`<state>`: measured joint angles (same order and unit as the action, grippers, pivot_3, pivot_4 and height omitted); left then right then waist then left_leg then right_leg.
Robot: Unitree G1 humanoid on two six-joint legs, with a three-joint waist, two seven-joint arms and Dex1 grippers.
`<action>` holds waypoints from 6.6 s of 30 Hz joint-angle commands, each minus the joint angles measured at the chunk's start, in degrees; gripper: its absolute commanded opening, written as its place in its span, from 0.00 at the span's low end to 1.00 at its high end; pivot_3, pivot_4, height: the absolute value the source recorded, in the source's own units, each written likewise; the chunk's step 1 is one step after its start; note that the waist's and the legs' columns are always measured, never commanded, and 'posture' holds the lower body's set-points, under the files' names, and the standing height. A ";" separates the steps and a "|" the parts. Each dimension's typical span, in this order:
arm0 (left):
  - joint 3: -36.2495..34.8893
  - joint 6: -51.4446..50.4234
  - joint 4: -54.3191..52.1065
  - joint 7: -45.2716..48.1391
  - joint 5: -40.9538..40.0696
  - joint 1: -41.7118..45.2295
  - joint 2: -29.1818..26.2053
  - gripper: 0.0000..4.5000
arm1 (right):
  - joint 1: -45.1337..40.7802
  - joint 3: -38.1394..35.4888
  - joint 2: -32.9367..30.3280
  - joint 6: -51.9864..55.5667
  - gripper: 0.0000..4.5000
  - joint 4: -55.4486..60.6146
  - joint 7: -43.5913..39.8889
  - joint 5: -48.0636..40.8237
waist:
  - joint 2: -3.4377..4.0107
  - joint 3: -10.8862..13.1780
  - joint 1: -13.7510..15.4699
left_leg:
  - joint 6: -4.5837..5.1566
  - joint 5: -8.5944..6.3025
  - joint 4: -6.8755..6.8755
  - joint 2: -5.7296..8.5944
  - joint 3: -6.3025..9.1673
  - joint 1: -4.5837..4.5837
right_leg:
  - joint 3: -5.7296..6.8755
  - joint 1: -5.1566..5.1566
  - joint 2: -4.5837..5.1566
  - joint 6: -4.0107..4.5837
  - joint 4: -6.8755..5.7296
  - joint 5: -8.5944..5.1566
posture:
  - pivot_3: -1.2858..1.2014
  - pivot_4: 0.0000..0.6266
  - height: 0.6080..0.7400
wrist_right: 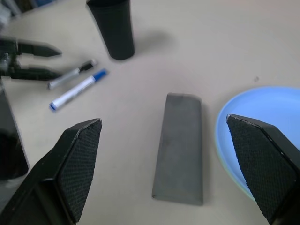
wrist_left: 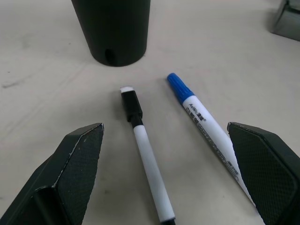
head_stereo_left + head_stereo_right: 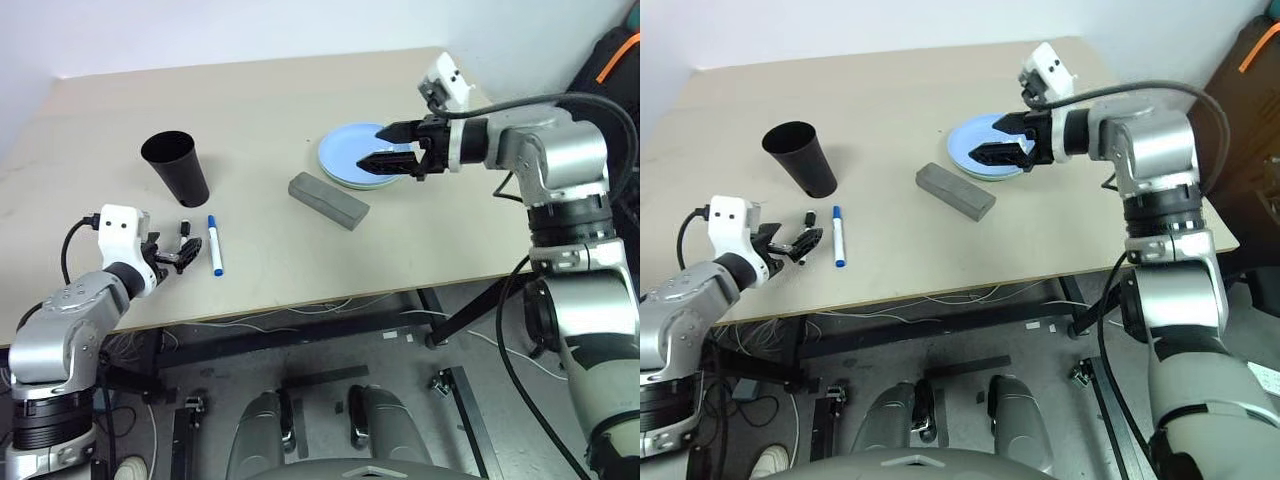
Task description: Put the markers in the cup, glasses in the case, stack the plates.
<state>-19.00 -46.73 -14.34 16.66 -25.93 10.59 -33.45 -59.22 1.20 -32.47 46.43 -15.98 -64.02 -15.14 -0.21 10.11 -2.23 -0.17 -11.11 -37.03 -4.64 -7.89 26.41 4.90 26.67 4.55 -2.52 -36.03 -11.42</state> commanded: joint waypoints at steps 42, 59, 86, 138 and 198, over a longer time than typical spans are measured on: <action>6.96 -5.29 14.07 -1.18 9.36 12.15 0.39 0.00 | 2.91 4.16 -0.26 -0.10 1.00 0.07 9.99 -0.79 | -0.03 0.01 1.29 | 0.01 0.00 -0.04 0.02 0.02 0.02 | 0.00 0.02 0.04 0.07 0.04 0.01 | 0.52 0.24 1.00; 1.94 8.82 -6.36 14.89 2.33 12.43 -8.48 0.00 | 3.18 4.46 1.41 -2.58 1.00 0.68 6.97 -2.35 | -0.05 0.05 1.56 | 0.01 -0.01 0.07 0.01 0.02 0.19 | 0.01 0.12 0.02 0.07 0.25 0.01 | 0.52 0.24 1.00; 6.64 72.24 69.44 -3.37 22.88 52.20 3.55 0.00 | 6.71 2.16 -0.50 -1.14 1.00 6.44 13.09 -2.06 | -0.08 0.06 1.55 | 0.23 0.08 -0.08 0.07 -0.16 0.14 | 0.08 -0.02 0.00 -0.24 0.13 0.11 | 0.52 0.24 1.00; 6.07 22.87 9.42 1.77 9.31 26.23 4.63 0.65 | 8.10 0.86 -1.49 -3.94 1.00 6.19 12.31 -3.55 | -0.11 0.08 1.20 | 0.25 0.10 -0.19 0.05 -0.10 0.00 | 0.04 -0.13 -0.03 -0.30 -0.13 0.10 | 0.52 0.24 1.00; -4.91 -44.46 9.28 -31.05 25.59 37.97 32.49 0.99 | 10.62 1.85 -2.34 -10.77 1.00 6.49 11.51 -0.87 | -0.19 0.10 1.48 | 0.24 0.11 -0.30 0.17 0.25 -0.01 | 0.08 -0.26 -0.05 -0.26 0.11 0.29 | 0.52 0.24 1.00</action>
<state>-22.90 -91.73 -5.80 -14.09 -1.50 47.16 -0.51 -47.33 4.21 -34.80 36.53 -10.46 -52.83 -15.93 -0.40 10.21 -0.75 0.07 -11.00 -37.33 -4.47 -7.64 26.41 4.98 26.40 4.50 -2.75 -35.92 -11.12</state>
